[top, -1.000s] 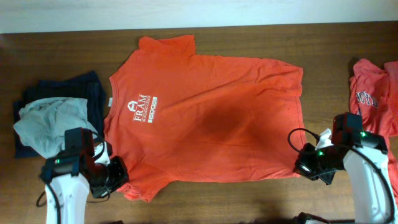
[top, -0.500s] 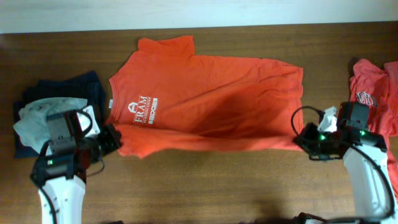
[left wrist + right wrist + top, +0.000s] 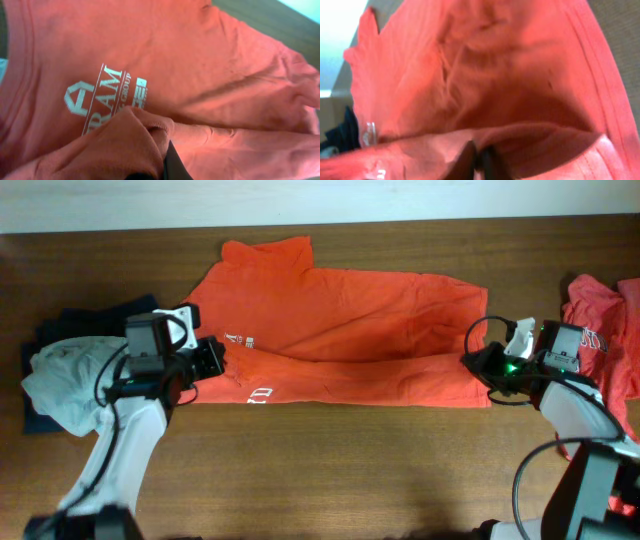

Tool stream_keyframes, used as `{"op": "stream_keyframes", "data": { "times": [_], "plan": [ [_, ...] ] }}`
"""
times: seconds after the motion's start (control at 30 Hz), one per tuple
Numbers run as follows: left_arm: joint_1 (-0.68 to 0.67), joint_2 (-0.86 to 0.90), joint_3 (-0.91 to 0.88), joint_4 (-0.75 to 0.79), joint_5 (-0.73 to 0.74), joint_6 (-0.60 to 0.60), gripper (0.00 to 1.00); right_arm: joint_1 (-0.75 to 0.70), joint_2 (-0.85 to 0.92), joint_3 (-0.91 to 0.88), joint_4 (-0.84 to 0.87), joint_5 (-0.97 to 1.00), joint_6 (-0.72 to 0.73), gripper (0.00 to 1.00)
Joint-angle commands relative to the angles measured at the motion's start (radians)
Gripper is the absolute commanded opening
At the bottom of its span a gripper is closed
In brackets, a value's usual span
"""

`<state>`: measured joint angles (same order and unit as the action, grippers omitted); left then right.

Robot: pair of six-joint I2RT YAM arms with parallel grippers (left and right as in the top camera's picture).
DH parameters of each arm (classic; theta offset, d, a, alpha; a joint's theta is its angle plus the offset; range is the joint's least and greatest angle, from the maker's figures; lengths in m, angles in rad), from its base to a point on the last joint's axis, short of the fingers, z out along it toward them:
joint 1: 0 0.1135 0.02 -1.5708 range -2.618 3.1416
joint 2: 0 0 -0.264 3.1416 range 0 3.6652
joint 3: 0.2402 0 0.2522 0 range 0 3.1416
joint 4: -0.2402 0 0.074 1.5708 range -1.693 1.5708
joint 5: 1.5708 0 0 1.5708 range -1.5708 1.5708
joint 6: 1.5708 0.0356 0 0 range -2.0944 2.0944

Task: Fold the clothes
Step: 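Fold the hem upward toward the collar with both grippers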

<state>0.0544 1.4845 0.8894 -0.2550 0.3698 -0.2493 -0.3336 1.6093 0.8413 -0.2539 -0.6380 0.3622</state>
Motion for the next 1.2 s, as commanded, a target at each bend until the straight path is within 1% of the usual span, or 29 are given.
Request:
{"op": "stream_keyframes", "data": {
  "times": [0.0,0.03,0.07,0.13,0.17,0.33,0.57,0.7,0.83,0.93,0.97,1.07,1.17],
  "plan": [
    [0.003,0.077,0.014,0.063,-0.085,0.016,0.35,0.009,0.024,0.013,0.062,-0.055,-0.002,0.51],
    [0.006,0.092,0.020,0.072,-0.100,0.016,0.51,0.008,0.023,0.013,0.077,-0.055,-0.002,0.63],
    [0.013,0.101,0.028,0.066,-0.106,0.016,0.67,0.004,0.022,0.014,0.082,-0.056,-0.001,0.70],
    [0.028,0.103,0.044,0.034,-0.107,0.016,0.87,-0.003,0.022,0.014,0.070,-0.077,-0.001,0.74],
    [0.038,0.100,0.055,0.008,-0.108,0.016,0.95,-0.005,0.022,0.014,0.047,-0.078,-0.001,0.75],
    [0.087,0.095,0.097,-0.134,-0.108,0.021,0.99,-0.005,0.023,0.014,-0.115,-0.039,-0.014,0.77],
    [0.106,0.095,0.099,-0.307,-0.129,0.039,0.99,-0.007,0.023,0.014,-0.282,0.181,-0.016,0.77],
    [0.106,0.105,0.093,-0.394,-0.131,0.026,0.99,-0.007,0.023,0.013,-0.349,0.263,-0.017,0.77],
    [0.106,0.130,0.087,-0.425,-0.131,0.004,0.99,-0.007,0.023,0.013,-0.385,0.289,-0.016,0.78],
    [0.106,0.155,0.079,-0.429,-0.132,0.003,0.98,-0.007,0.024,0.012,-0.376,0.295,-0.014,0.77],
    [0.106,0.178,0.077,-0.431,-0.131,-0.012,0.97,-0.007,0.027,0.011,-0.371,0.294,-0.004,0.72],
    [0.106,0.224,0.077,-0.426,-0.132,-0.027,0.95,-0.007,0.043,0.006,-0.365,0.295,0.020,0.65],
    [0.106,0.272,0.077,-0.413,-0.132,-0.037,0.93,-0.007,0.069,-0.002,-0.341,0.295,0.040,0.54]
  ]
}}
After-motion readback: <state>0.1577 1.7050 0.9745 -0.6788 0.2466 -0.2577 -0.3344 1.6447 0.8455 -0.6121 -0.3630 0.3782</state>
